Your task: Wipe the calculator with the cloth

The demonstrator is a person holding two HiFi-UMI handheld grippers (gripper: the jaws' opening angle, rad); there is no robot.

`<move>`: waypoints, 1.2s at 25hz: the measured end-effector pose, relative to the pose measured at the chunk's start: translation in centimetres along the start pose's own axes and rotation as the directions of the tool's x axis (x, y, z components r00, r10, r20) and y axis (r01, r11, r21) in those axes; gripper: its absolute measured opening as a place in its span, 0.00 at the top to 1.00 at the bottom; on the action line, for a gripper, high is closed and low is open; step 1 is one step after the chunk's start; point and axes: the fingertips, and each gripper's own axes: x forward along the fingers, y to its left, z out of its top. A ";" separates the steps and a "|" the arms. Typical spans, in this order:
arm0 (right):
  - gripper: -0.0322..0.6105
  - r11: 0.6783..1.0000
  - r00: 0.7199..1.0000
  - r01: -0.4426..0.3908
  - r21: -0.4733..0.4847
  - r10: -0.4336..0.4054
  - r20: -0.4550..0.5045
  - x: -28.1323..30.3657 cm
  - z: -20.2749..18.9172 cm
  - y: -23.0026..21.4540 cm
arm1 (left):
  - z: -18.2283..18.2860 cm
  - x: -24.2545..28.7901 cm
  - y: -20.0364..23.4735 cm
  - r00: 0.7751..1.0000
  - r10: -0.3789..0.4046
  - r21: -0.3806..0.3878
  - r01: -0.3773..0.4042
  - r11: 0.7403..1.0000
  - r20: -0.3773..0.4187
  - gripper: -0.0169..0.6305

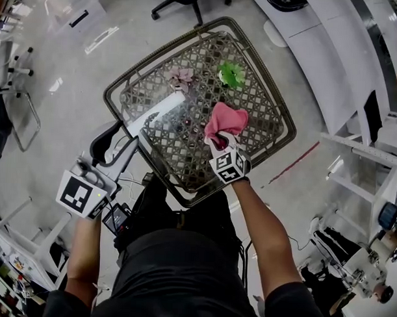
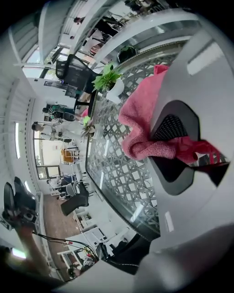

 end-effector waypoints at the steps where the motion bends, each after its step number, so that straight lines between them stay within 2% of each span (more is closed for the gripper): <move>1: 0.84 1.000 1.000 0.000 -0.005 0.000 -0.002 -0.2 -0.2 -0.1 | 0.1 0.2 0.0 1.000 -0.003 0.013 0.003 1.000 0.009 0.67; 3: 0.84 1.000 1.000 0.004 -0.013 -0.004 -0.006 -0.5 -0.7 -0.3 | 0.3 0.6 0.1 1.000 -0.009 0.037 0.008 0.999 0.025 0.67; 8: 0.84 1.000 1.000 0.026 -0.011 -0.026 -0.014 -1.6 -2.3 -1.2 | 0.4 1.5 -1.0 1.000 -0.024 0.010 0.024 1.000 -0.006 0.67; 11: 0.84 0.999 0.999 0.049 0.007 -0.049 -0.019 -2.3 -3.2 -2.1 | 0.7 2.2 -1.1 0.999 -0.034 0.035 0.034 0.999 0.010 0.67; 15: 0.84 0.995 0.996 0.089 0.052 -0.088 -0.022 -3.2 -4.3 -3.5 | 1.0 2.9 -1.6 0.999 -0.047 0.052 0.046 0.998 0.017 0.67; 19: 0.84 0.981 0.992 0.129 0.142 -0.128 -0.020 -4.1 -5.4 -4.8 | 1.0 3.6 -2.3 0.998 -0.058 0.055 0.058 0.997 0.012 0.67; 21: 0.84 0.959 0.989 0.143 0.243 -0.146 -0.005 -4.7 -5.2 -5.6 | 0.9 3.9 -2.5 0.998 -0.064 0.056 0.063 0.996 0.009 0.67; 24: 0.84 0.898 0.981 0.171 0.406 -0.193 0.012 -5.2 -5.4 -6.9 | 0.8 4.3 -2.7 0.998 -0.069 0.055 0.068 0.996 0.006 0.67; 30: 0.84 0.835 0.975 0.176 0.521 -0.220 0.023 -5.1 -5.2 -7.1 | 0.7 4.8 -3.2 0.997 -0.078 0.056 0.078 0.995 0.002 0.67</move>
